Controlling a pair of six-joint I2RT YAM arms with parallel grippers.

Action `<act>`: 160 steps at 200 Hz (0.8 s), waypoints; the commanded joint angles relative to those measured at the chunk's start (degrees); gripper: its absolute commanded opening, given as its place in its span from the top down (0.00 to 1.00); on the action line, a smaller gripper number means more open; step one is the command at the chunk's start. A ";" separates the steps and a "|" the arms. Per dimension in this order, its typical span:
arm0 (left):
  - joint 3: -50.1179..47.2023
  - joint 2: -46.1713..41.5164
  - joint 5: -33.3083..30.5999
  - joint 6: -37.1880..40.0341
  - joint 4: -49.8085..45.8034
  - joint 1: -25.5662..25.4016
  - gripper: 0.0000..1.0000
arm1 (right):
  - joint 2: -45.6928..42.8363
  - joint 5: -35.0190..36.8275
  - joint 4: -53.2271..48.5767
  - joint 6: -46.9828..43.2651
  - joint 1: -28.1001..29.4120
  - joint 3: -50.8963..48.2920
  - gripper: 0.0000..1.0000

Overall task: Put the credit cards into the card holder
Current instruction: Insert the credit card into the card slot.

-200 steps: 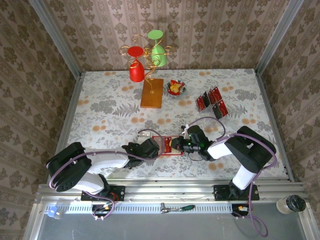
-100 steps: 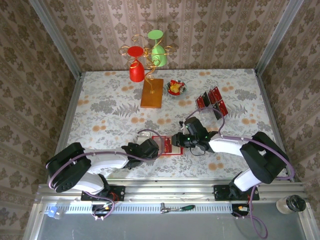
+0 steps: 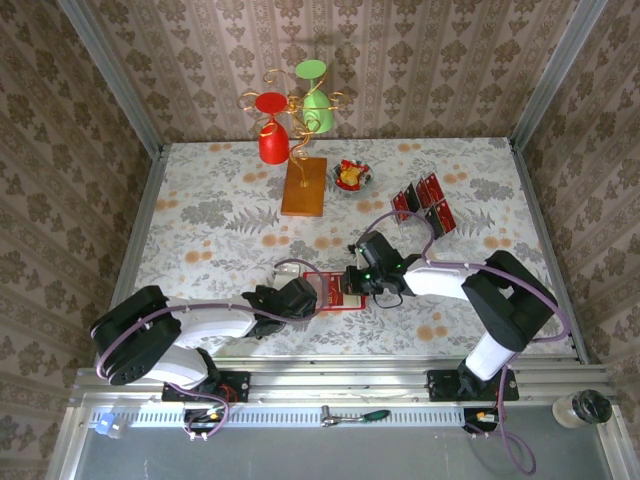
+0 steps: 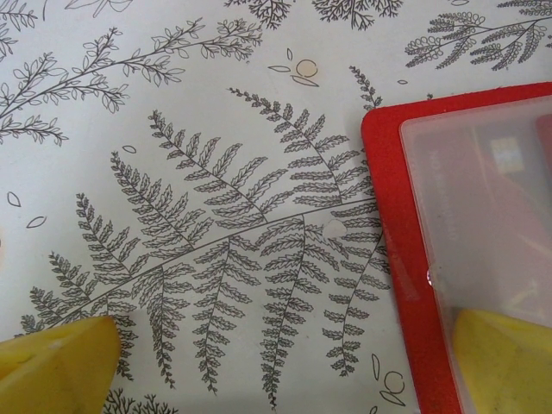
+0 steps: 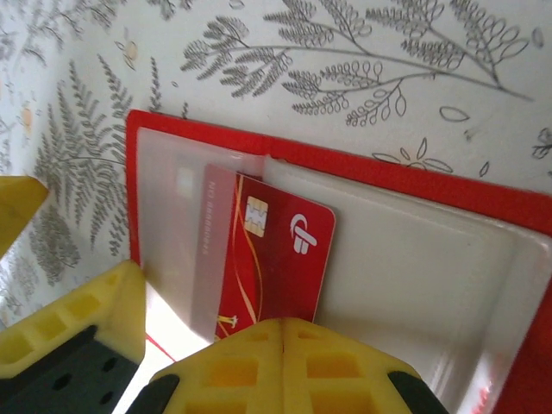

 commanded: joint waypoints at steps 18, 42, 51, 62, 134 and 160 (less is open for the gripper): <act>-1.53 -0.46 -0.80 -0.37 -2.08 -0.21 0.00 | 3.25 -0.55 -0.66 -0.12 1.39 2.63 1.00; -1.56 -0.47 -0.80 -0.39 -2.00 -0.19 0.00 | 4.96 -0.72 -0.47 0.28 2.28 3.81 1.00; -1.42 -0.55 -0.72 -0.34 -1.96 -0.14 0.00 | 5.55 -0.89 -0.31 0.41 2.60 4.24 1.00; -1.37 -0.79 -0.71 -0.30 -2.11 -0.17 0.00 | 6.27 -0.98 -0.21 0.72 3.04 4.79 1.00; -0.51 -9.22 -0.43 0.09 -5.61 3.09 0.00 | 4.40 -0.88 -2.35 0.69 4.06 7.38 1.00; -1.17 -10.68 0.49 0.96 -5.81 4.95 0.00 | 2.03 0.42 -4.38 -0.25 4.06 7.55 1.00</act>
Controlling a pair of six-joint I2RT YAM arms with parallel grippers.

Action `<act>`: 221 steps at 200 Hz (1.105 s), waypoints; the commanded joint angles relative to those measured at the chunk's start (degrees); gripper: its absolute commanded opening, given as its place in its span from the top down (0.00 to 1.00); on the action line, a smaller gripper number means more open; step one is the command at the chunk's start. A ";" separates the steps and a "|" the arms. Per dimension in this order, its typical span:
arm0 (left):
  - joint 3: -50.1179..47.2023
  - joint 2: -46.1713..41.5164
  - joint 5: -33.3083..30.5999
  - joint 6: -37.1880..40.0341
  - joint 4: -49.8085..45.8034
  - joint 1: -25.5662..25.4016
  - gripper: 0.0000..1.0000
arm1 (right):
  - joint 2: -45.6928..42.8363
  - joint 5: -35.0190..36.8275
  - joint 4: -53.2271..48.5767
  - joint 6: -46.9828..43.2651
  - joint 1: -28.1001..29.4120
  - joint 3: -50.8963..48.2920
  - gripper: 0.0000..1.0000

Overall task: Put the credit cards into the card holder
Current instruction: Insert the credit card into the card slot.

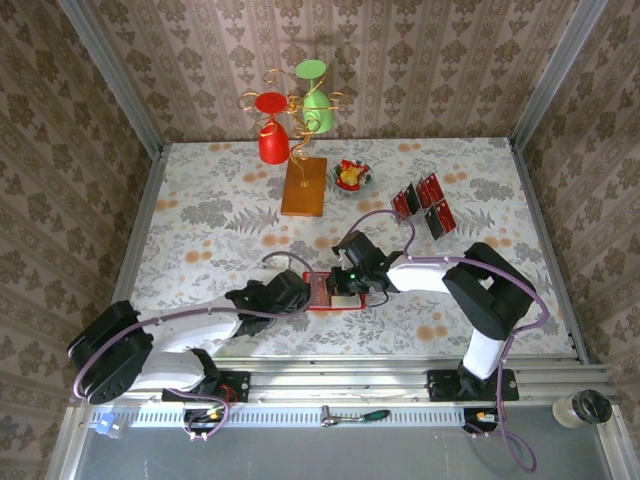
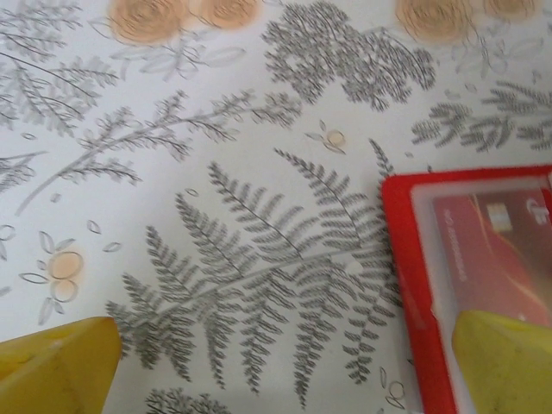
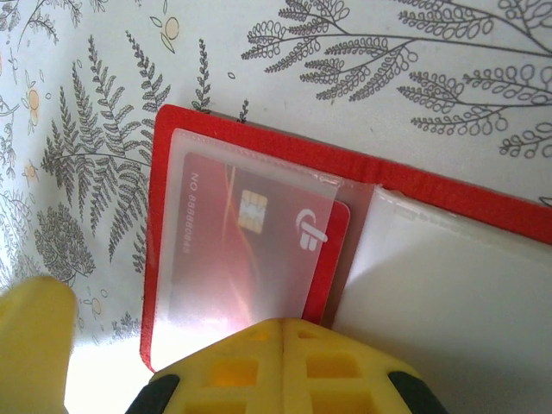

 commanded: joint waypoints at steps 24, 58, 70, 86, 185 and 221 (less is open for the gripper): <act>-1.14 -0.82 0.94 1.40 -2.14 2.04 0.00 | -4.57 1.86 -5.04 -1.42 0.47 1.52 1.00; -1.22 1.20 1.40 1.61 -0.96 2.09 0.00 | -4.01 2.50 -5.83 -2.09 0.42 1.47 1.00; -1.22 2.15 1.51 1.75 -0.45 2.22 0.00 | -3.56 2.47 -5.61 -2.07 0.43 1.50 1.00; -0.98 3.54 1.73 2.01 0.08 2.22 0.00 | -2.80 2.40 -5.48 -2.17 0.45 1.69 1.00; -0.79 7.01 1.95 2.80 1.54 2.39 0.00 | 0.87 2.06 -5.39 -2.62 0.47 2.84 1.00; -0.50 8.11 2.37 3.08 2.04 2.43 0.00 | 1.53 1.89 -5.65 -2.61 0.73 3.33 1.00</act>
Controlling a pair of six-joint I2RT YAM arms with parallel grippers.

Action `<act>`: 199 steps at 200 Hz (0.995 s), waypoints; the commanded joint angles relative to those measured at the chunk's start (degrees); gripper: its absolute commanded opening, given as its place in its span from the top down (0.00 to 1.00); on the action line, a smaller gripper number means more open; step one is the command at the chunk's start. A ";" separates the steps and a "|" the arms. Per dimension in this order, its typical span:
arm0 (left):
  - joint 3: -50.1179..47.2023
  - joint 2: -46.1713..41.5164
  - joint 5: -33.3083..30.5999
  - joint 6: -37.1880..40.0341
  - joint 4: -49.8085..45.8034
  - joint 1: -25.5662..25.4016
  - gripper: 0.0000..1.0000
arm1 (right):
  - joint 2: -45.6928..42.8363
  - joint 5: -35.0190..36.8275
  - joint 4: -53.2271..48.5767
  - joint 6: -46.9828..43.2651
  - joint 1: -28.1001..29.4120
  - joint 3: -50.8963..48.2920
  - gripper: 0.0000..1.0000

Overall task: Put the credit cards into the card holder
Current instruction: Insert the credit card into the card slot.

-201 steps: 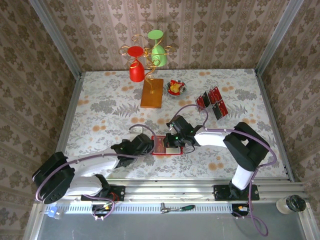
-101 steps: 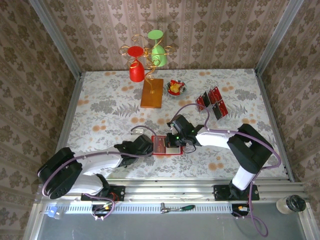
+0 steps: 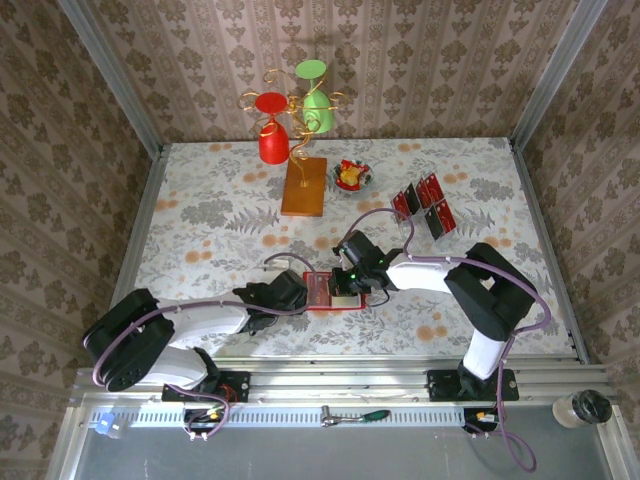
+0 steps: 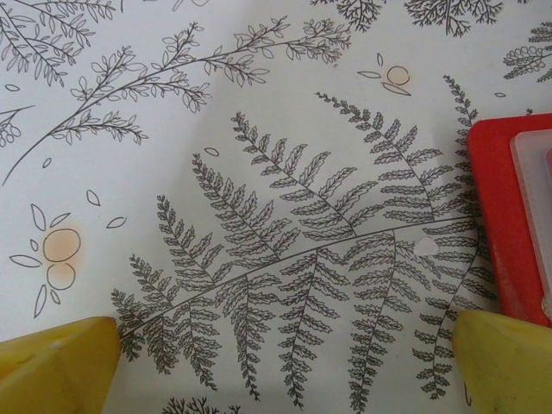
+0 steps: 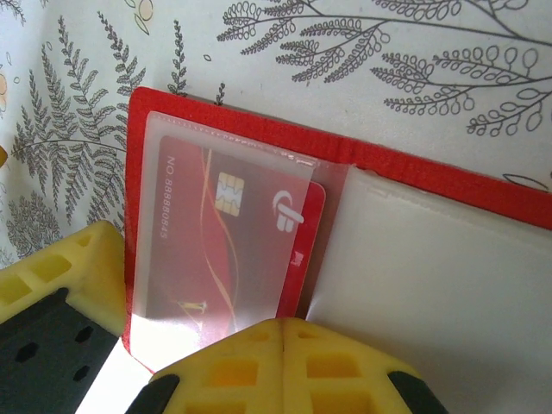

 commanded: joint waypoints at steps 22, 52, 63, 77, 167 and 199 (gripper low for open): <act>-0.04 1.42 0.97 1.16 0.99 0.47 0.00 | 2.06 0.29 -1.30 -0.80 0.87 2.20 1.00; -0.20 1.61 1.15 0.98 1.33 0.53 0.00 | 2.91 -0.10 -1.20 -0.59 1.24 2.90 1.00; -0.27 1.61 1.17 0.98 1.34 0.50 0.00 | 3.15 -0.06 -1.17 -0.61 1.36 3.04 1.00; -0.29 1.56 1.25 0.90 1.42 0.47 0.00 | 3.28 -0.23 -1.10 -0.53 1.36 3.29 1.00; -0.54 -5.92 -0.25 0.65 -3.22 1.68 0.00 | -4.81 1.30 -5.77 -1.65 -0.63 3.77 0.94; -0.33 -12.45 -0.15 0.73 -6.21 2.99 0.00 | -7.36 2.16 -7.27 -2.67 -2.72 2.94 0.87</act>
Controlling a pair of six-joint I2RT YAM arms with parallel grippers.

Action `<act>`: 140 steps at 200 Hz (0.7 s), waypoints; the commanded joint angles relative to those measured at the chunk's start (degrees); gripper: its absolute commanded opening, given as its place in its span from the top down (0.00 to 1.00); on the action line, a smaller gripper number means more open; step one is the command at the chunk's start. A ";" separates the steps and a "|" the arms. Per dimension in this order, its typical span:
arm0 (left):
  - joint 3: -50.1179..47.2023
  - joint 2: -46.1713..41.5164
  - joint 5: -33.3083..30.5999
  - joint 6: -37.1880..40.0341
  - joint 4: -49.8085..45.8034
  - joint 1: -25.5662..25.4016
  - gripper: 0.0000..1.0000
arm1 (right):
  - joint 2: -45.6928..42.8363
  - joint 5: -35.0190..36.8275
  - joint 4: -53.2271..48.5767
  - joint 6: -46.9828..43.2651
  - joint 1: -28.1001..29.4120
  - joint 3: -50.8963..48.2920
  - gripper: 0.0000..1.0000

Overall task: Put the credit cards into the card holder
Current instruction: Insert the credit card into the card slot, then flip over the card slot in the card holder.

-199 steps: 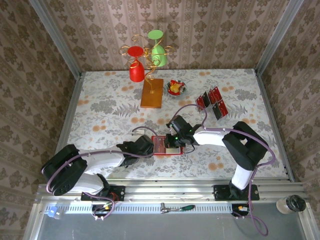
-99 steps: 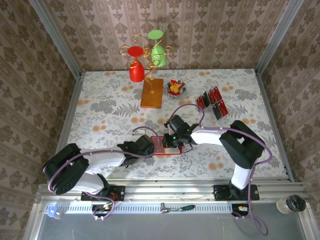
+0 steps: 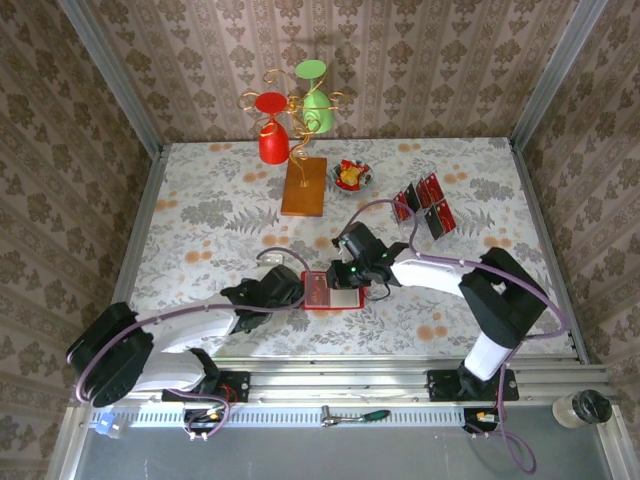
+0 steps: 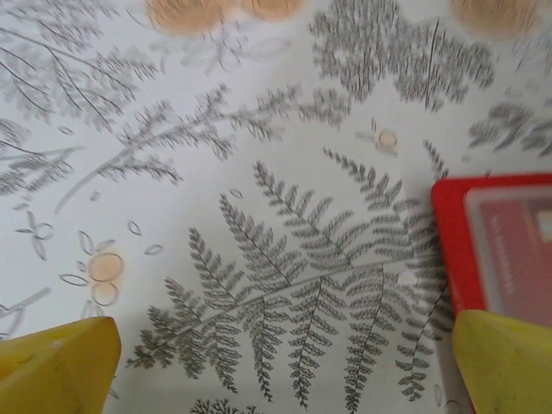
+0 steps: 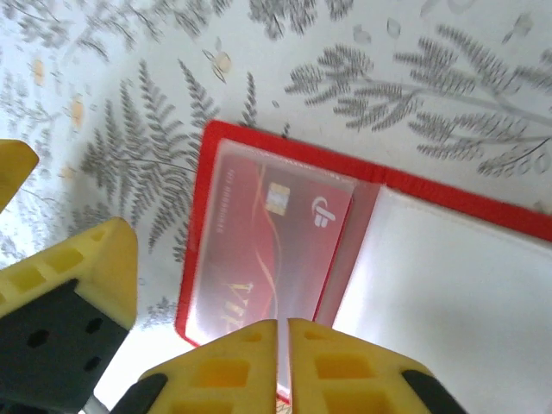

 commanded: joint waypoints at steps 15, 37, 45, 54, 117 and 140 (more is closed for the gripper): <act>0.50 -6.42 -0.26 0.98 -4.83 0.98 0.00 | -2.79 2.02 -3.24 -1.98 -2.61 -0.21 0.86; 2.26 -7.70 1.25 1.98 -4.62 0.98 0.00 | -2.41 2.77 -3.31 -2.23 -3.89 -0.87 0.86; 3.01 -7.49 2.08 2.34 -4.22 0.90 0.00 | -2.11 2.82 -3.37 -2.40 -4.36 -1.01 0.86; 3.90 -6.99 2.86 2.53 -3.91 0.67 0.00 | -1.68 2.97 -3.29 -2.67 -4.88 -1.12 0.86; 10.79 2.49 4.51 2.25 -0.74 -4.53 0.00 | 0.49 2.92 -4.37 -5.28 -7.79 -0.98 0.88; 12.02 6.24 4.50 1.44 0.64 -6.30 0.00 | 1.15 2.65 -5.23 -6.30 -8.10 -0.42 0.90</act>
